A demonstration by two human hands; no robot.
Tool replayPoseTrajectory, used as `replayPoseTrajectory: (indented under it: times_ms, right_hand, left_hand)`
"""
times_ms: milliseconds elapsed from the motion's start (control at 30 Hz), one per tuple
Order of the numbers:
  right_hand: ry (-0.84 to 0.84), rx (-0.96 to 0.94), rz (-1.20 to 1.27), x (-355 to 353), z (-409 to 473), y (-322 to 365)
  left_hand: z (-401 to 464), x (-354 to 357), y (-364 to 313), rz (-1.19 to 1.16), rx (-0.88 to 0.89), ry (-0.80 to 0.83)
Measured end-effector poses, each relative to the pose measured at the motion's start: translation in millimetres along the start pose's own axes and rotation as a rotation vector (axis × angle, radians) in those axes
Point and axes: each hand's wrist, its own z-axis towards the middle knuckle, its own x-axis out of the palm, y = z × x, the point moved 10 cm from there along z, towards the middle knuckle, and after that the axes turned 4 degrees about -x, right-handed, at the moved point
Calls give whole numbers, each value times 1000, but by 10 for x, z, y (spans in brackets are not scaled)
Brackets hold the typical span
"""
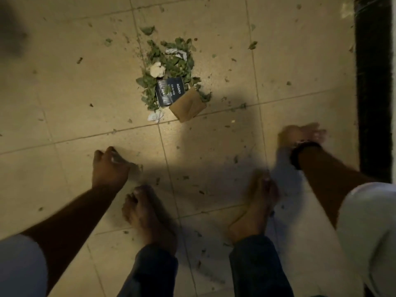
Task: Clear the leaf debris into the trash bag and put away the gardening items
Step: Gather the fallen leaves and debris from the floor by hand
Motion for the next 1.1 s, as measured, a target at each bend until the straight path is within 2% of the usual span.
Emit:
replayPoseTrajectory:
  times_ms: [33,133,200,267,300,367,433,533,633,733,900,1100]
  right_hand:
    - [-21,-52,-46,-15,-421,344]
    - [112,-430,-98,357,-1499,1438]
    - [233,-611,-42,658,-1969,1922]
    - [349,-750,176,653,-2335,2325]
    - [358,-806,268,593,-2400,2498]
    - [215,-946,249,293,-2392,2792]
    - [142,-988,9,184,-2216,3000]
    - [143,-1042,-337,127,-2123,3278]
    - [139,-1107,-565,216,-2141,3549]
    - [175,-1156,-709,432,-2286,3675]
    - [118,-1251,-653,656,-2485,3715]
    - [135,-1378,-436,549,-2511,3544]
  left_hand:
    - [-61,20,-44,-15,-14,-8]
    - [-147,90,-267,-75,-48,0]
    - [-96,63,-538,-150,-40,1]
    - [-17,44,-826,-144,-46,24]
    - [36,-14,-986,-129,-28,12]
    - [188,-151,-1351,-113,76,-28]
    - [403,-207,-1618,-42,139,4]
    - [622,-250,-2036,67,241,111]
    - [626,-189,-2447,234,397,187]
    - [625,-63,-2628,257,423,247]
    - [591,83,-2660,376,500,286]
    - [454,81,-2589,373,565,176]
